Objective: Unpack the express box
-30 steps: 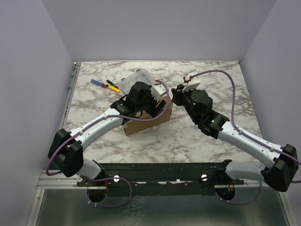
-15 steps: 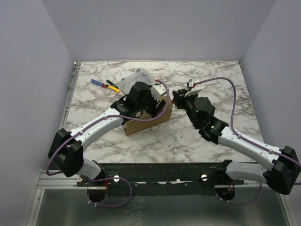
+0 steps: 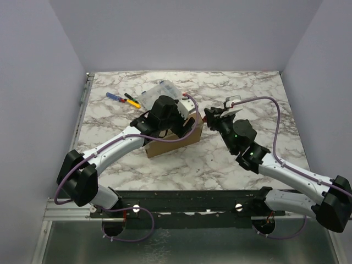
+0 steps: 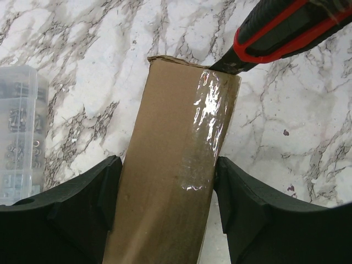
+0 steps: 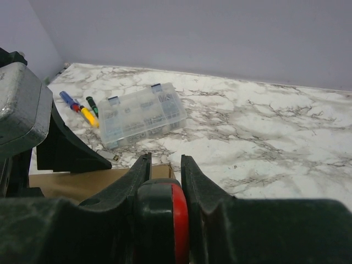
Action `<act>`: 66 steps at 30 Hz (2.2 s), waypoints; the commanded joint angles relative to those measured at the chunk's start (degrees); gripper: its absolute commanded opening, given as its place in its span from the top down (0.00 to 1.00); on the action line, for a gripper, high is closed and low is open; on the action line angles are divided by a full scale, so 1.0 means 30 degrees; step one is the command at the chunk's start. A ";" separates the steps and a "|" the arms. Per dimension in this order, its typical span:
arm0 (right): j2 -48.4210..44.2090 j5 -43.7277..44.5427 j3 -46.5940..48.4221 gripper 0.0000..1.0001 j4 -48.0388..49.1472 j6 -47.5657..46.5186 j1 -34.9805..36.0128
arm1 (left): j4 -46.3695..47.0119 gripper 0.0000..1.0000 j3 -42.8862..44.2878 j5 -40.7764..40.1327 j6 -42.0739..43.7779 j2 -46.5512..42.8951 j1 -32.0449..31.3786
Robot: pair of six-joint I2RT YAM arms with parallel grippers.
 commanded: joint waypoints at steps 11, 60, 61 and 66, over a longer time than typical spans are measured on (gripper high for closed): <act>-0.0266 0.0429 0.0455 0.99 -0.0155 0.0349 0.0307 | -0.2220 0.37 -0.0508 0.0329 -0.1401 0.1507 0.0095; -0.9170 0.6113 0.1590 0.96 -0.9199 0.0404 0.0277 | -0.1577 0.01 0.4503 -0.0645 -0.8626 -0.0237 -0.1114; -0.8991 0.5698 0.1754 0.92 -0.9308 0.0361 0.0277 | -0.1623 0.01 0.3691 0.0150 -0.8774 -0.0976 -0.0083; -0.8069 0.3291 0.2518 0.87 -0.9840 0.0096 0.0277 | -0.2646 0.01 0.1522 0.4178 -0.8359 -0.3393 0.3186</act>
